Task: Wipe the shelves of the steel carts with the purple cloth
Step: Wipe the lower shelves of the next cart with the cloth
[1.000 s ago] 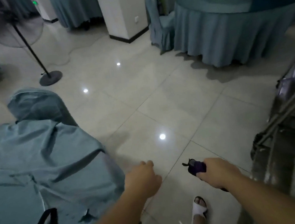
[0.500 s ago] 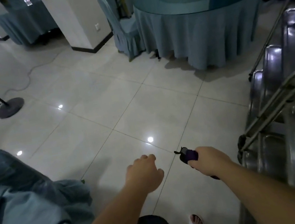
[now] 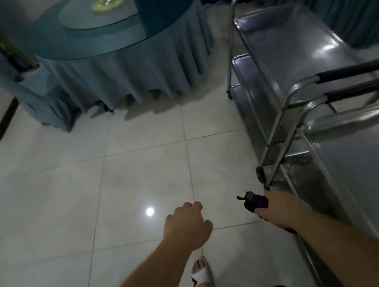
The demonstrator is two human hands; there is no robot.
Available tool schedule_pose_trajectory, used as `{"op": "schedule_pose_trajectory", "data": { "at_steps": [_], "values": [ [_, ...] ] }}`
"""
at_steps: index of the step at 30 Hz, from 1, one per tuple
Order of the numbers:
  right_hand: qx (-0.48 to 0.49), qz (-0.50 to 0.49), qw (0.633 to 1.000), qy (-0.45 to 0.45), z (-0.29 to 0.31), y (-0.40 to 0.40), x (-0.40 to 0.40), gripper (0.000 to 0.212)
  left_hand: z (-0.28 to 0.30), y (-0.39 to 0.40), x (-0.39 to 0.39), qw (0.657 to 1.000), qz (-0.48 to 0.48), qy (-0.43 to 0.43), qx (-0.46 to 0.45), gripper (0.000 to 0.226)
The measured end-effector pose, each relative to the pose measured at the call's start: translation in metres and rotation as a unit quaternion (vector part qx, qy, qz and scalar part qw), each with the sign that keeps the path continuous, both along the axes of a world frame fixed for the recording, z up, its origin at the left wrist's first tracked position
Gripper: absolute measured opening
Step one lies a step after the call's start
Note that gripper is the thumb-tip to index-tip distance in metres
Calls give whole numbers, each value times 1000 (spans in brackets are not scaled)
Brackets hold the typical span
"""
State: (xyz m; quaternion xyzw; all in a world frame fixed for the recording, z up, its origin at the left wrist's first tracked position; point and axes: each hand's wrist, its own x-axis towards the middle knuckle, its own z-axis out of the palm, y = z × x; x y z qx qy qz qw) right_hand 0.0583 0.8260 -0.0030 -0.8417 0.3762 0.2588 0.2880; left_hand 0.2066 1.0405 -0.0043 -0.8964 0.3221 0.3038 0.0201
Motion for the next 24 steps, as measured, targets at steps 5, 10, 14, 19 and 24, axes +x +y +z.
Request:
{"op": "schedule_pose_trajectory", "data": {
  "at_steps": [5, 10, 14, 19, 24],
  "values": [
    [25, -127, 991, -17, -4, -12, 0, 34, -9, -55, 56, 993, -119, 3, 20, 58],
    [36, -224, 974, 18, -24, -32, -29, 30, -17, -128, 72, 972, -230, 6, 38, 58],
    [40, -296, 954, 16, -40, -70, -47, 31, -18, -197, 72, 953, -299, -3, 43, 58],
    [66, -389, 919, -18, -52, -113, -51, 41, -16, -266, 67, 928, -368, -5, 54, 59],
    [92, -446, 890, -25, -63, -125, -43, 39, -24, -315, 74, 902, -423, -3, 83, 59]
  ]
}}
